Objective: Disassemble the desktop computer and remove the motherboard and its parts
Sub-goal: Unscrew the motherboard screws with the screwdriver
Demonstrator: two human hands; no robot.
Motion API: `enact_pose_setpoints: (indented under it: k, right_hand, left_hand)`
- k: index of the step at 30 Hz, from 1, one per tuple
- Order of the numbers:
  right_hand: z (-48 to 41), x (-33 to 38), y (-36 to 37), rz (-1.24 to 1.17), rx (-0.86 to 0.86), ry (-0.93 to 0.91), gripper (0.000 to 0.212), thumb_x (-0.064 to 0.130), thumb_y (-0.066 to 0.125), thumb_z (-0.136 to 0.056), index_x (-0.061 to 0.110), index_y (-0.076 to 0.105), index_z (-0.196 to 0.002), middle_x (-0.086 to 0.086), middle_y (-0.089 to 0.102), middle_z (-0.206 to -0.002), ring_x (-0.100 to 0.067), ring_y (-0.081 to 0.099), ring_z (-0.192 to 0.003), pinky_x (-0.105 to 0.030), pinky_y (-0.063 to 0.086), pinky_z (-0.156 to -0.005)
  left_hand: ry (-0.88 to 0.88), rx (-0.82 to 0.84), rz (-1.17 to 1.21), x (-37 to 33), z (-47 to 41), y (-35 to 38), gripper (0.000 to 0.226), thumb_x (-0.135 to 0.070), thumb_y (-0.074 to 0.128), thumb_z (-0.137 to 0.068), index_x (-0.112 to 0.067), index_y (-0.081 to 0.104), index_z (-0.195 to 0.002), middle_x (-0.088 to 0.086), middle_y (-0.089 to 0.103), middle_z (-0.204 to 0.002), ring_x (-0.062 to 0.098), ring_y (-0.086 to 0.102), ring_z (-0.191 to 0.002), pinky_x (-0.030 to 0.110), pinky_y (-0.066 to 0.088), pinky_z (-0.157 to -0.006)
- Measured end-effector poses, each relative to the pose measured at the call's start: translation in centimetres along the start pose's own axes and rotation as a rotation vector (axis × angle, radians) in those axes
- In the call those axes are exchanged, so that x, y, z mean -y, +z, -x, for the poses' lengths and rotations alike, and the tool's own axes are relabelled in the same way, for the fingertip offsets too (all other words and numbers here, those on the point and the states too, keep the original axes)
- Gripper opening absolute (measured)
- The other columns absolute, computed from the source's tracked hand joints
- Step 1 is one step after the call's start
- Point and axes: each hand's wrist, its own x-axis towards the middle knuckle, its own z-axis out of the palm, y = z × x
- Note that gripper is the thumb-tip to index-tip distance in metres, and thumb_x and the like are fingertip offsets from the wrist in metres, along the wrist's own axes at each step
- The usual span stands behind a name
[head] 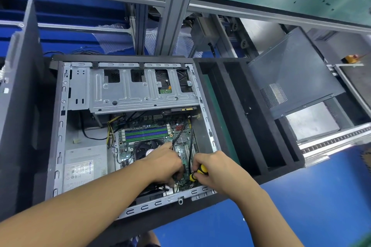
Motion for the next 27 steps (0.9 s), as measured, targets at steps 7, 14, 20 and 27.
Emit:
enact_pose_setpoints:
  k: [7,14,20,27]
  right_hand:
    - [-0.01,0.16,-0.13,-0.008,-0.017,0.02,0.007,0.028,0.064,-0.089,0.031,0.058,-0.092,0.004,0.058,-0.08,-0.02,0.059,-0.071,-0.034,0.051,-0.059]
    - [0.03,0.4,-0.18,0.001,-0.01,0.023,0.006,0.026,0.063,-0.09,0.027,0.059,-0.094,0.002,0.061,-0.083,-0.022,0.06,-0.075,-0.036,0.052,-0.063]
    - [0.2,0.7,-0.45,-0.005,-0.015,0.025,0.006,0.025,0.063,-0.09,0.025,0.061,-0.097,-0.001,0.064,-0.088,-0.022,0.061,-0.078,-0.034,0.051,-0.066]
    - [0.27,0.79,-0.61,-0.02,-0.012,0.052,0.008,0.027,0.064,-0.09,0.026,0.061,-0.098,-0.001,0.063,-0.092,-0.021,0.061,-0.081,-0.036,0.053,-0.07]
  left_hand:
    - [0.003,0.0,0.004,0.06,-0.02,0.16,0.034,-0.052,0.074,-0.078,-0.032,0.071,-0.105,-0.011,0.071,-0.092,0.014,0.061,-0.091,0.033,0.018,-0.078]
    - [0.004,-0.008,0.02,0.11,-0.01,0.11,0.033,-0.049,0.075,-0.078,-0.032,0.072,-0.106,-0.011,0.072,-0.092,0.014,0.061,-0.091,0.033,0.019,-0.079]
    - [0.005,-0.014,0.011,0.07,0.06,0.07,0.033,-0.049,0.075,-0.077,-0.032,0.071,-0.106,-0.011,0.072,-0.091,0.014,0.062,-0.092,0.034,0.022,-0.081]
    - [-0.001,-0.006,0.012,-0.03,0.14,-0.01,0.032,-0.049,0.074,-0.079,-0.031,0.072,-0.105,-0.01,0.072,-0.091,0.014,0.062,-0.092,0.034,0.022,-0.082]
